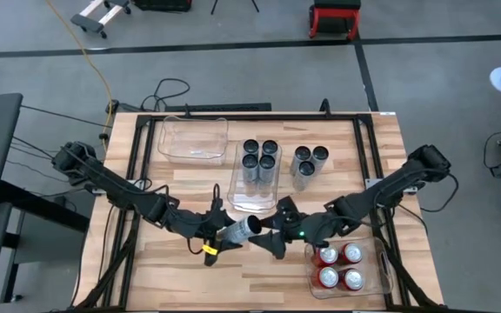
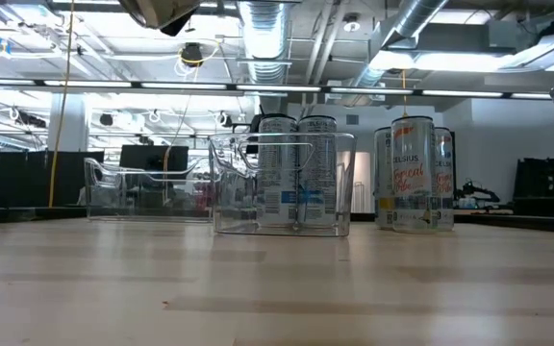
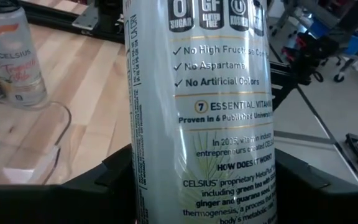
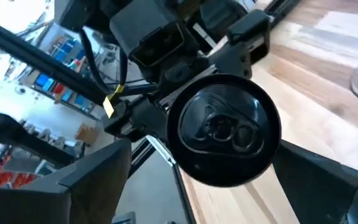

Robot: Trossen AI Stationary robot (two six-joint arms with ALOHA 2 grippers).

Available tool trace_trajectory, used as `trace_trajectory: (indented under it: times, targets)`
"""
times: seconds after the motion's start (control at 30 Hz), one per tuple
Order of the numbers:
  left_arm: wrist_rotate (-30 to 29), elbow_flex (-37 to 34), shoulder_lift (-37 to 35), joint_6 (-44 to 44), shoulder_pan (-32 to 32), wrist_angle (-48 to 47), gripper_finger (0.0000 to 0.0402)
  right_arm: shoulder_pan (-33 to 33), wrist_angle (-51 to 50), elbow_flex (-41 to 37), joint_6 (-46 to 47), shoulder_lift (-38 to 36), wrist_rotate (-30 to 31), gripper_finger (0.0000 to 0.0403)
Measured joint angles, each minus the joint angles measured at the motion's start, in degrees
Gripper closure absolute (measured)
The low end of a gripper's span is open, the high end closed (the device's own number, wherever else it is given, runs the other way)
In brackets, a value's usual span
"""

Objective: Sort soda cans
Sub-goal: Put the white yellow soda can into the top transparent bin

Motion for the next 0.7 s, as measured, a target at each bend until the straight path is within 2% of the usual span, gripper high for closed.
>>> trace_trajectory:
  times: [0.17,0.27,0.37,0.6,0.7]
  targets:
    - [-0.02,0.0,-0.02,-0.04,-0.06,0.48,0.0153,-0.08,2.18,-0.02,-2.73,1.74,-0.58,0.0004]
    - [-0.31,0.0,-0.02,-0.48,0.0,0.34,0.0152,-0.4,2.03,-0.02,-4.17,2.46,-1.11,0.0022]
    - [-0.39,0.0,-0.02,-0.48,0.0,0.6,0.0152,-0.75,1.63,-0.02,-5.82,2.42,-1.17,0.0064]
    - [-1.45,-0.01,-0.11,-1.18,0.0,0.47,0.0152,-1.87,1.65,-0.07,-9.37,2.25,-0.46,0.0213]
    - [-1.01,-0.02,-0.11,-1.37,-0.01,0.56,0.0152,-1.85,1.85,-0.07,-11.27,2.23,-0.53,0.0245]
